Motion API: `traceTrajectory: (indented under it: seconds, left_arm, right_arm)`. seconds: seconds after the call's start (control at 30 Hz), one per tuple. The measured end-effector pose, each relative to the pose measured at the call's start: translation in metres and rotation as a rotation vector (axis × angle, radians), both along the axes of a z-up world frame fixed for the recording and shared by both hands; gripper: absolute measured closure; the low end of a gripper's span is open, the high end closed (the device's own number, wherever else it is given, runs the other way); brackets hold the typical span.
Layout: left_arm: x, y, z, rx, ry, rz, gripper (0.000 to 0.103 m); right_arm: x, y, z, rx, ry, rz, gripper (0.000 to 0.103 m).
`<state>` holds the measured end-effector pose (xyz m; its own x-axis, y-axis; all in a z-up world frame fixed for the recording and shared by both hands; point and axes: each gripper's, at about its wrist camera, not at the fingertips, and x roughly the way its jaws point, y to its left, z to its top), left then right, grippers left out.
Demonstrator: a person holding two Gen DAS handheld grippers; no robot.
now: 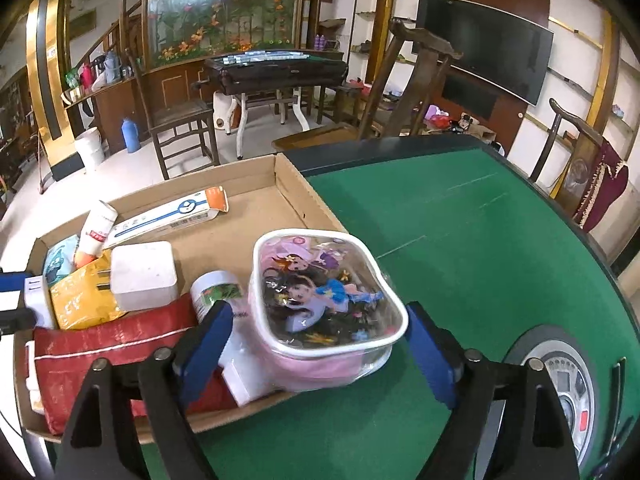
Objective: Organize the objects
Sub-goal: 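Release the charger with the left gripper while the right drops the pencil case into the tray, then move the left gripper to the pink-flower tube while the right moves to the white medicine bottle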
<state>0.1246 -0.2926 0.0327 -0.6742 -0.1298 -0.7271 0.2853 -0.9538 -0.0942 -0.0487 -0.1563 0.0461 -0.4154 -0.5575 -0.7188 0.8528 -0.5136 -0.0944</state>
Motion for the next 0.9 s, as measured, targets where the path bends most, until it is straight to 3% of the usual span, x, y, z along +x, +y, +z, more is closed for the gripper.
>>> traceTrajectory:
  seconds: [0.17, 0.43, 0.7, 0.9]
  left_arm:
    - [0.014, 0.004, 0.018, 0.008, 0.064, -0.003, 0.044]
    - [0.018, 0.032, 0.041, -0.010, 0.116, -0.066, 0.035]
    - [0.002, 0.088, 0.051, -0.051, 0.097, -0.188, 0.026]
    - [-0.015, 0.157, 0.025, -0.055, 0.000, -0.382, 0.025]
  right_arm:
    - [0.014, 0.040, 0.016, -0.064, -0.035, -0.049, 0.011]
    - [0.035, 0.176, 0.028, -0.246, -0.220, -0.266, 0.000]
    - [0.054, 0.288, 0.021, -0.441, -0.273, -0.446, 0.000]
    - [0.050, 0.323, 0.019, -0.527, -0.334, -0.536, 0.000]
